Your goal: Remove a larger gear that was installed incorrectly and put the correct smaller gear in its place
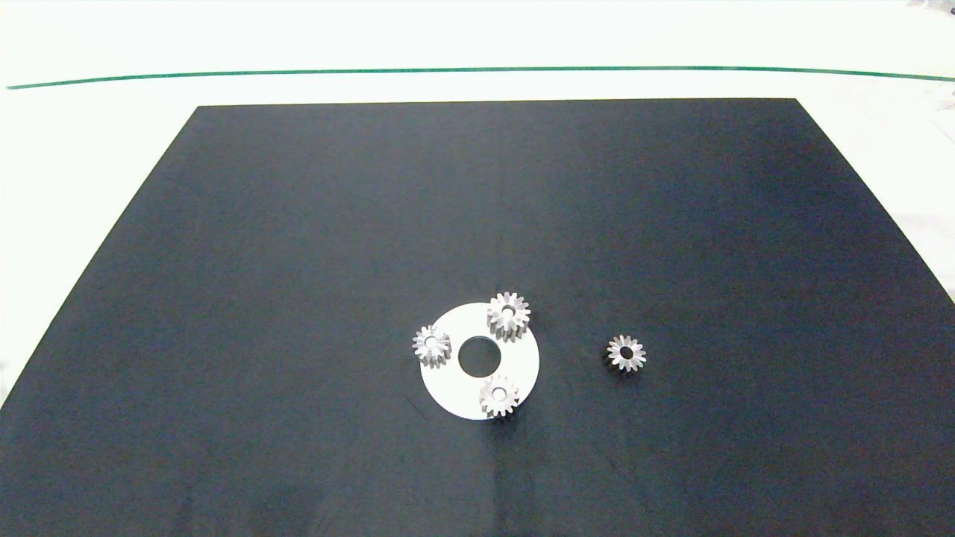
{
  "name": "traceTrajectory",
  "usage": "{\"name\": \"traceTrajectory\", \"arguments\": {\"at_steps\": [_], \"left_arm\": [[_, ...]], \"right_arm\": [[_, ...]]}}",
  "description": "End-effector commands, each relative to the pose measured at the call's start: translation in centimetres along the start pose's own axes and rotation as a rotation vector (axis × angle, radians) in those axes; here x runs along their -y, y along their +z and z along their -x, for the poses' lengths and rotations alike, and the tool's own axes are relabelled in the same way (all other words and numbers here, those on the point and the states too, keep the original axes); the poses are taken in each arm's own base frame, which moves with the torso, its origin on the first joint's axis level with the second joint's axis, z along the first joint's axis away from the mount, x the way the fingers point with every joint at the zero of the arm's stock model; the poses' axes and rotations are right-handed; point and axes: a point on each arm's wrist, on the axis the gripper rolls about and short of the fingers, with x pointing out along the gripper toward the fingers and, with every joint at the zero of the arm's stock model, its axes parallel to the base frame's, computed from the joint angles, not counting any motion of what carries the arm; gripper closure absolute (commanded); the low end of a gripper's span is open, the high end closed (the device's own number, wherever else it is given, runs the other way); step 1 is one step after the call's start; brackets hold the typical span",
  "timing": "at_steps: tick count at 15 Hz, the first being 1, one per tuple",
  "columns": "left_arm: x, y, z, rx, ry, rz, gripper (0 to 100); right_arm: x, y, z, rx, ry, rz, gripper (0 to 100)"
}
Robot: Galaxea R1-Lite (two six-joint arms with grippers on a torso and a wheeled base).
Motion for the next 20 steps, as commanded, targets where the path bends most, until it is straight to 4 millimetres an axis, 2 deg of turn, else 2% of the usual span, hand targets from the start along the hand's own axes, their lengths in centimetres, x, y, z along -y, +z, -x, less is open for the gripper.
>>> {"name": "traceTrajectory", "arguments": {"at_steps": [1, 15, 16, 18, 19, 20], "left_arm": [[0.0, 0.0, 0.0, -0.001, 0.000, 0.000, 0], [0.0, 0.1, 0.0, 0.004, 0.020, -0.003, 0], [-0.1, 1.2, 0.4, 0.034, 0.047, -0.008, 0], [-0.1, 5.1, 1.8, 0.019, 0.054, -0.012, 0], [-0.1, 9.6, 3.6, -0.098, 0.045, -0.017, 0], [-0.1, 12.0, 3.9, -0.216, 0.041, -0.028, 0]], "right_arm": [[0.0, 0.0, 0.0, 0.000, -0.001, 0.000, 0], [0.0, 0.0, 0.0, -0.005, -0.007, 0.017, 0], [0.0, 0.0, 0.0, -0.005, -0.013, 0.014, 0], [0.1, 0.1, 0.0, -0.004, -0.042, 0.017, 0], [0.1, 1.9, 0.6, -0.003, -0.073, 0.028, 0], [0.1, 3.4, 1.0, -0.059, -0.065, 0.047, 0]]}}
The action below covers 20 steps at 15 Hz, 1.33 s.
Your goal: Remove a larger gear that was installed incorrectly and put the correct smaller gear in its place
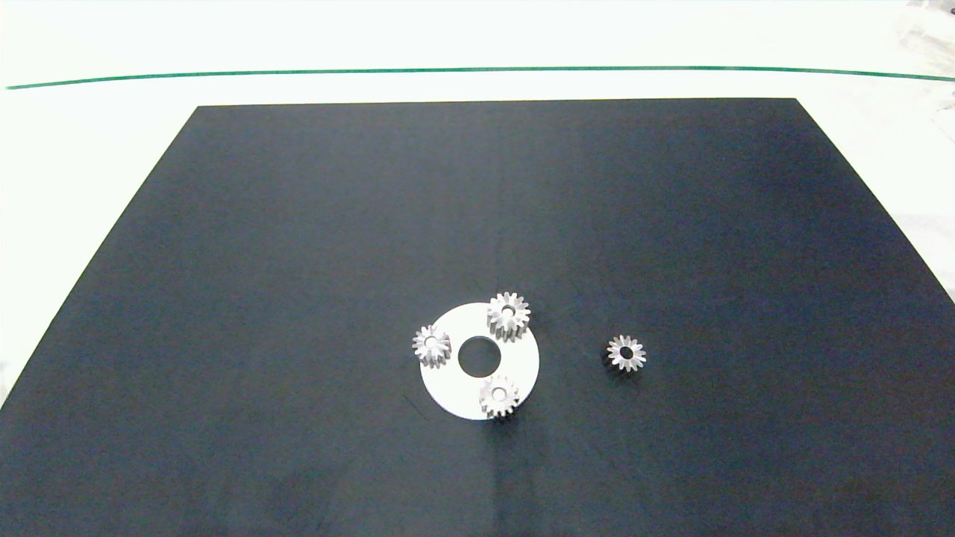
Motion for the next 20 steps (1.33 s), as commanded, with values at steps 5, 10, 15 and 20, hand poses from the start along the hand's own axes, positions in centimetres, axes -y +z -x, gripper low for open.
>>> {"name": "traceTrajectory", "arguments": {"at_steps": [5, 10, 15, 20], "left_arm": [[-0.1, 21.5, -5.3, -0.323, 0.014, -0.081, 0], [-0.2, 24.9, -7.7, -0.621, 0.003, -0.086, 0], [-0.1, 24.5, -9.6, -0.662, -0.010, -0.120, 0], [-0.3, 24.7, -6.5, -0.589, 0.029, -0.166, 0]], "right_arm": [[0.3, 12.3, 0.8, -0.250, 0.107, 0.075, 0], [-0.5, 20.6, -6.5, -0.331, 0.232, 0.128, 0], [-6.4, 25.7, -14.3, -0.426, 0.558, 0.228, 0], [-12.6, 25.1, -20.7, -0.558, 0.672, 0.419, 0]]}}
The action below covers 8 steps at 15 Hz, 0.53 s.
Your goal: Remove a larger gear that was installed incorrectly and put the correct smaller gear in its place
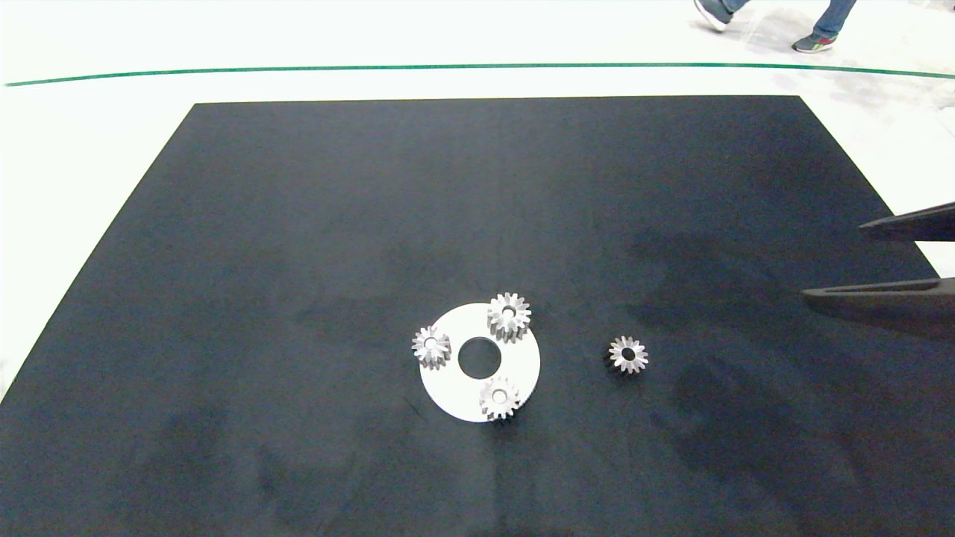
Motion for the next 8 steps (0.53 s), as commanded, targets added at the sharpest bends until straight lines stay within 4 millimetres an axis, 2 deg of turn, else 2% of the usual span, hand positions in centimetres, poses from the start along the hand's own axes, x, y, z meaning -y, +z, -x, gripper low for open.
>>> {"name": "traceTrajectory", "arguments": {"at_steps": [1, 2, 6, 8], "left_arm": [[0.0, -1.2, 1.8, 0.045, 0.035, -0.007, 0], [0.0, -1.2, 1.8, 0.044, 0.034, -0.008, 0], [0.0, -1.4, 1.5, 0.038, 0.036, -0.008, 0], [0.0, -1.4, 1.5, 0.038, 0.036, -0.008, 0]], "right_arm": [[-1.3, 2.6, -8.7, -0.194, 0.074, 0.115, 0], [-1.6, 2.8, -10.5, -0.226, 0.072, 0.124, 0], [-3.5, 3.6, -15.5, -0.288, 0.066, 0.189, 0], [-4.3, 4.0, -17.2, -0.313, 0.050, 0.231, 0]]}}
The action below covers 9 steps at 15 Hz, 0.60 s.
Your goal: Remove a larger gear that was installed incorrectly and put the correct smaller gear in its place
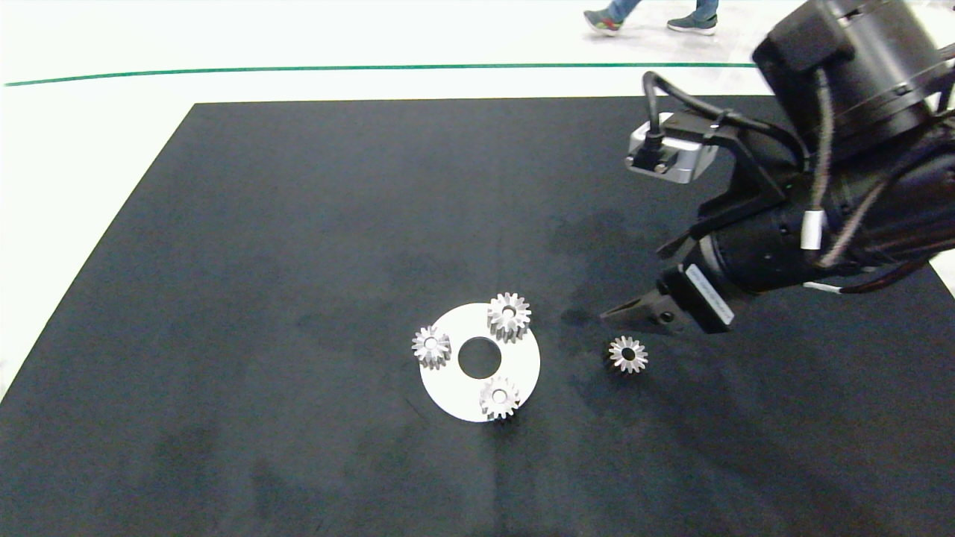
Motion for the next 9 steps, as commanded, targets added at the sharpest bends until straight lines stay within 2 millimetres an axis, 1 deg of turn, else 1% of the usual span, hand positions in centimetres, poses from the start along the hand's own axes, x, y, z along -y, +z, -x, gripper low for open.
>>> {"name": "traceTrajectory", "arguments": {"at_steps": [1, 2, 4, 5, 7, 9], "left_arm": [[0.0, -0.3, 0.3, 0.003, 0.000, -0.001, 0], [0.0, -0.3, 0.3, 0.004, 0.000, -0.001, 0], [0.0, -0.3, 0.4, 0.006, 0.001, -0.001, 0], [0.0, -0.4, 0.5, 0.009, 0.000, -0.001, 0], [0.0, -0.5, 0.6, 0.014, 0.001, -0.001, 0], [0.0, -0.7, 1.0, 0.024, 0.002, -0.001, 0]], "right_arm": [[-1.8, 1.8, -4.4, -0.079, 0.008, 0.072, 0], [-2.1, 2.1, -4.6, -0.087, 0.012, 0.089, 0], [-2.2, 2.7, -4.9, -0.099, 0.016, 0.123, 0], [-2.4, 2.9, -5.3, -0.112, 0.021, 0.128, 0], [-2.7, 3.2, -6.6, -0.124, 0.017, 0.137, 0], [-3.4, 3.1, -8.3, -0.167, 0.002, 0.160, 0]]}}
